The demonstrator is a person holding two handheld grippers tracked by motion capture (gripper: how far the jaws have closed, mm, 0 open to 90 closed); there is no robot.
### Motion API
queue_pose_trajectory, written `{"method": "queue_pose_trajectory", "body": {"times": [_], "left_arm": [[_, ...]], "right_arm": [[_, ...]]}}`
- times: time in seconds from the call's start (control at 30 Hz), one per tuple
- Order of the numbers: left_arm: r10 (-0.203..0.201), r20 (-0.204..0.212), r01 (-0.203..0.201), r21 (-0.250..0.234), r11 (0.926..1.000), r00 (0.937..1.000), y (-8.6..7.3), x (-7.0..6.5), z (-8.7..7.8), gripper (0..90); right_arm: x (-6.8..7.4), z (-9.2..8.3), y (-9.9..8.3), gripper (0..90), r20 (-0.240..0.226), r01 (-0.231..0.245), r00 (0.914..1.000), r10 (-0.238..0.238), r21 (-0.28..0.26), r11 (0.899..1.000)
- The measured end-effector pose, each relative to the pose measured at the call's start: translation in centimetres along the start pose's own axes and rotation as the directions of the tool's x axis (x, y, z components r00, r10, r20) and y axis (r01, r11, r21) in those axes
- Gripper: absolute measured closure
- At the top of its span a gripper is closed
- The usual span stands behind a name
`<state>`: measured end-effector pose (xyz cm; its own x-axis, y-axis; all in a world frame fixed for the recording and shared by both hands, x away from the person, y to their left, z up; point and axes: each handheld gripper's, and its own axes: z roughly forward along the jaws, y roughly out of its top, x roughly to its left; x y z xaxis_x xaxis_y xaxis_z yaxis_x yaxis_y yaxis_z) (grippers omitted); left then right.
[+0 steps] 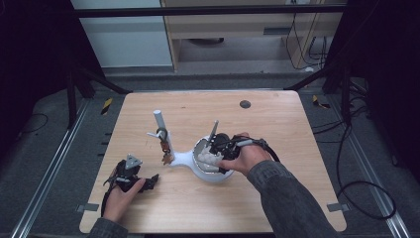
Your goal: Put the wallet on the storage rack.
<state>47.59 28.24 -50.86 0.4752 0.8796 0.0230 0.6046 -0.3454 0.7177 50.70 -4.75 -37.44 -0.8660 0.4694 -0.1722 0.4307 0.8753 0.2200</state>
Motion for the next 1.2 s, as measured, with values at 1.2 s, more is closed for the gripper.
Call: {"method": "queue_pose_trajectory", "body": {"times": [1.2], "left_arm": [[0.002,0.002,-0.002,0.0,1.0,1.0,0.0,0.0,0.0,1.0]], "right_arm": [[0.0,1.1,1.1,31.0,-0.004,0.003,1.0,-0.003,0.027,1.0]]}}
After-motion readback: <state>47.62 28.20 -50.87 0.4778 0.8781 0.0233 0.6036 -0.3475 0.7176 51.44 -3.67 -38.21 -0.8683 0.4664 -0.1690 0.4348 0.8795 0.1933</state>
